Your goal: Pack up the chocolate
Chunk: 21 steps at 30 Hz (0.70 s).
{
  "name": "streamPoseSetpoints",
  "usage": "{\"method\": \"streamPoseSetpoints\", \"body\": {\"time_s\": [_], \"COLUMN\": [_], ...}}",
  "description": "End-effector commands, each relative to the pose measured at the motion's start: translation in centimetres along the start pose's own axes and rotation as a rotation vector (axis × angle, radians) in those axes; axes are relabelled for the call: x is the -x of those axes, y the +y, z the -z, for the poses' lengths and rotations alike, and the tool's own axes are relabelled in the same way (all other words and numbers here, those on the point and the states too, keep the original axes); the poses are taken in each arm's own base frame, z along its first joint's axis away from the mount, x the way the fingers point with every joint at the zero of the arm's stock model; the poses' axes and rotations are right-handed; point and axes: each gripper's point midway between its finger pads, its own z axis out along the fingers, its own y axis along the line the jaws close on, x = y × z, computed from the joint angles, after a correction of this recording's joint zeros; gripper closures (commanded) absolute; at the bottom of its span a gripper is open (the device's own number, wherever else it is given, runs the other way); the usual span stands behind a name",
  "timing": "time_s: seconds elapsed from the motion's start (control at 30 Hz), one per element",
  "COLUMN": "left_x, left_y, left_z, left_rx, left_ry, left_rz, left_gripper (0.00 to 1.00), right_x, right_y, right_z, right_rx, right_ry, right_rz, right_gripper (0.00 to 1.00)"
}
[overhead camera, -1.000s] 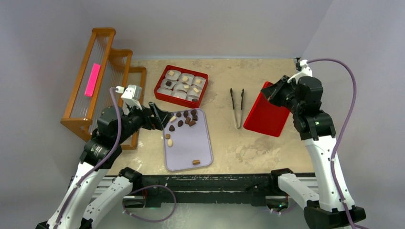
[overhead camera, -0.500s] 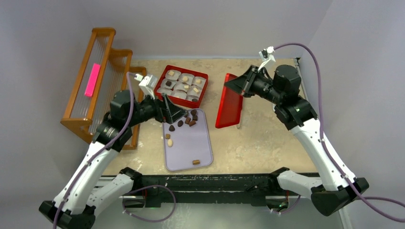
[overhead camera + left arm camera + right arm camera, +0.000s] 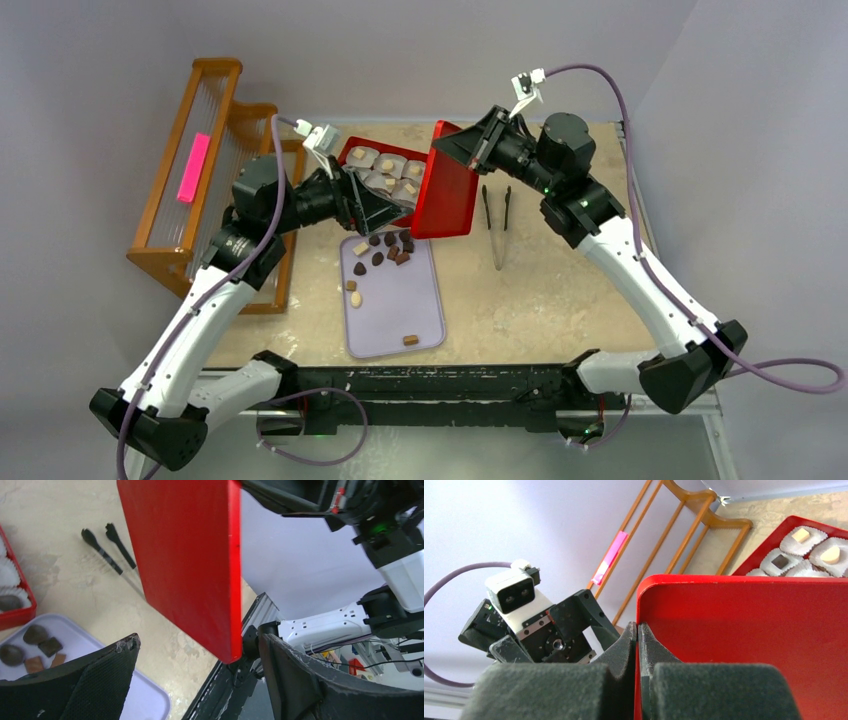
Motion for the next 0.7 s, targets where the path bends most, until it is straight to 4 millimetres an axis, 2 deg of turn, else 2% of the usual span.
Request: {"method": "streamPoseSetpoints", "body": {"time_s": [0.0,0.13,0.3,0.43,0.53,0.67], "left_x": [2.1,1.6,1.0,0.4,0.2,-0.1], "left_y": [-1.6,-1.3,0.3,1.2,2.1,3.3], "left_z": [-0.6,-1.1,-1.9,-2.3,-2.4,-2.9], "left_rx": [-0.067,-0.090,-0.060,-0.041,-0.011,0.023], "left_ry": [-0.035,-0.013,0.001,0.016,0.011,0.020], "left_rz": [-0.058,-0.073,-0.084,-0.097,-0.107,-0.106], "left_gripper": [0.19,0.22,0.27,0.35,0.37,0.48], "right_x": [3.7,4.3,4.8,4.8,4.8,4.7], "right_y": [4.7,4.3,4.6,4.4,3.9,3.6], "right_z": [-0.4,-1.1,-1.5,-1.8,-2.2,-2.7], "right_rx": [0.139,0.119,0.127,0.123,0.107,0.104], "right_ry": [-0.115,-0.141,-0.155,-0.154,-0.155,-0.149], "right_rz": [0.022,0.001,-0.014,-0.020,-0.024,-0.033], "right_gripper": [1.00,1.00,1.00,1.00,1.00,1.00]}}
